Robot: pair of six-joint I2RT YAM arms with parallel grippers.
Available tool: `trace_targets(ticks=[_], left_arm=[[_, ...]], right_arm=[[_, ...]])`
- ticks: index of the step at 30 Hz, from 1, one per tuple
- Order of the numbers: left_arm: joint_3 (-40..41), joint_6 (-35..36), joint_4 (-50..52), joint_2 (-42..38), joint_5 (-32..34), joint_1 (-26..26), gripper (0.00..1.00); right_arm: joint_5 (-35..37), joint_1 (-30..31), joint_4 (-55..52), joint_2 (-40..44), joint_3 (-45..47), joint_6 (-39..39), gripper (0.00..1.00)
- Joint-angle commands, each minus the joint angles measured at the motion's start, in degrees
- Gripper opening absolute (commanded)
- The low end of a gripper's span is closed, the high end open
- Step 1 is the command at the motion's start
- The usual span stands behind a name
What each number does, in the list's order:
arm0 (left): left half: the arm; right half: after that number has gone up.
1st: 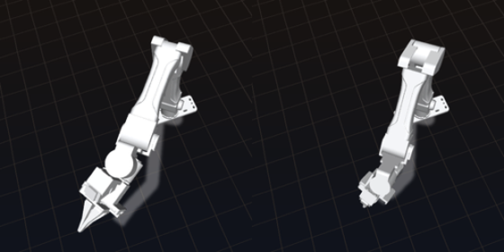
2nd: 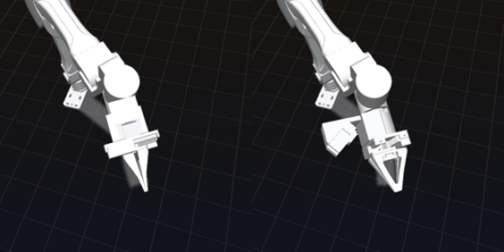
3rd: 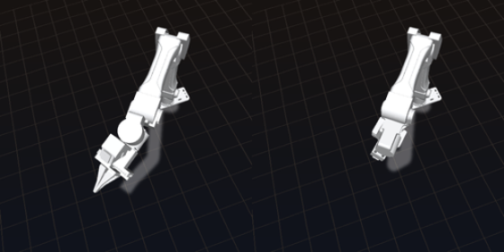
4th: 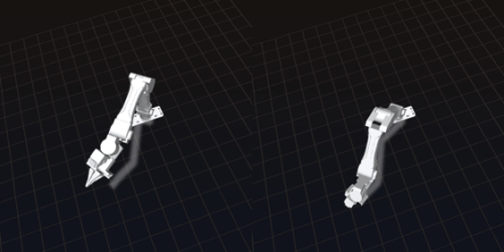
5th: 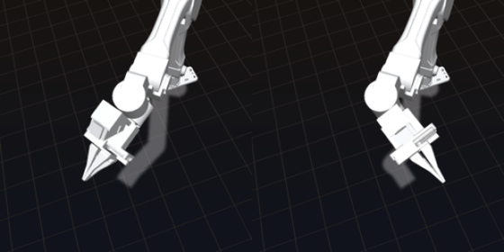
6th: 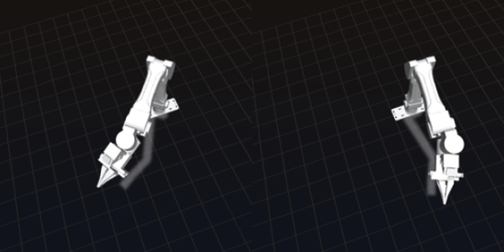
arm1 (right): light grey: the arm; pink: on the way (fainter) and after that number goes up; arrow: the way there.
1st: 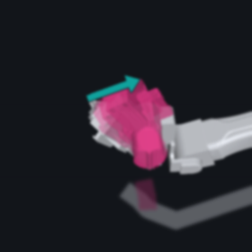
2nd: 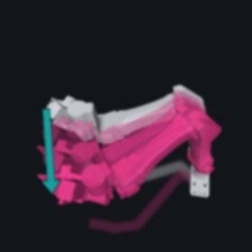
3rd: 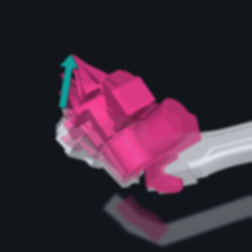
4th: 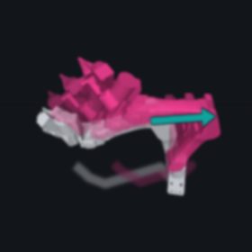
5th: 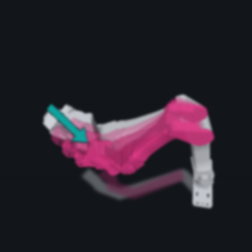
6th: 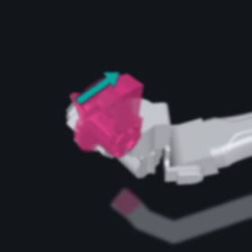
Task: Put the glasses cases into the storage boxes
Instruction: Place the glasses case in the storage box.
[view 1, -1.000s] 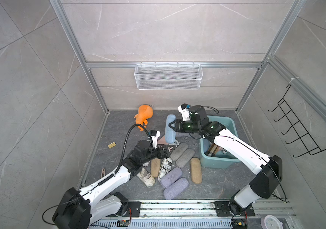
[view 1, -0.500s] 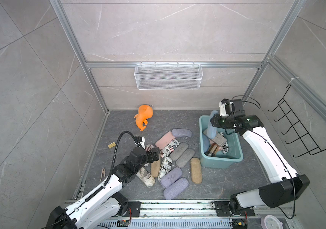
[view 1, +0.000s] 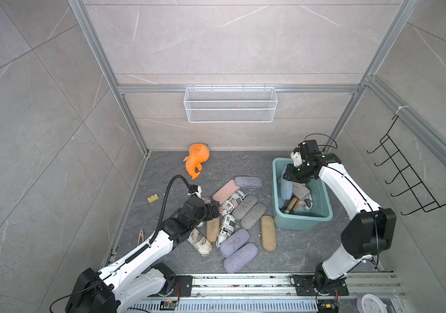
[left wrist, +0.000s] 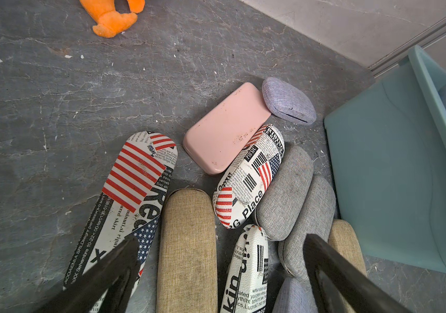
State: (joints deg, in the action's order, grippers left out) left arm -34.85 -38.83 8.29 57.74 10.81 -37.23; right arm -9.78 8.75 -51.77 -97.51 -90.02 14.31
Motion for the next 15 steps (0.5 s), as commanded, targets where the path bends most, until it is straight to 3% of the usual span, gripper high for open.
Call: trace_targets(ticks=[1,5,11,15], left_arm=[[-0.7,-1.3,1.0,-1.1,-0.2,0.2,0.96],[1.5,-2.2,0.2,-3.7,0.6,0.2,0.95],[1.8,-2.7,1.0,-4.6,0.3,0.2,0.95],[1.0,-2.3,2.0,-4.7,0.0,0.2,0.95]], right_arm=[[-3.9,0.1,1.2,-1.7,-2.3,-0.3,0.34],[-4.5,0.2,2.5,-3.5,-1.4,-0.1,0.39],[-5.0,0.4,4.5,-4.0,-0.2,0.9,0.56],[-3.5,0.7,4.7,-1.8,-0.4,1.5,0.58]])
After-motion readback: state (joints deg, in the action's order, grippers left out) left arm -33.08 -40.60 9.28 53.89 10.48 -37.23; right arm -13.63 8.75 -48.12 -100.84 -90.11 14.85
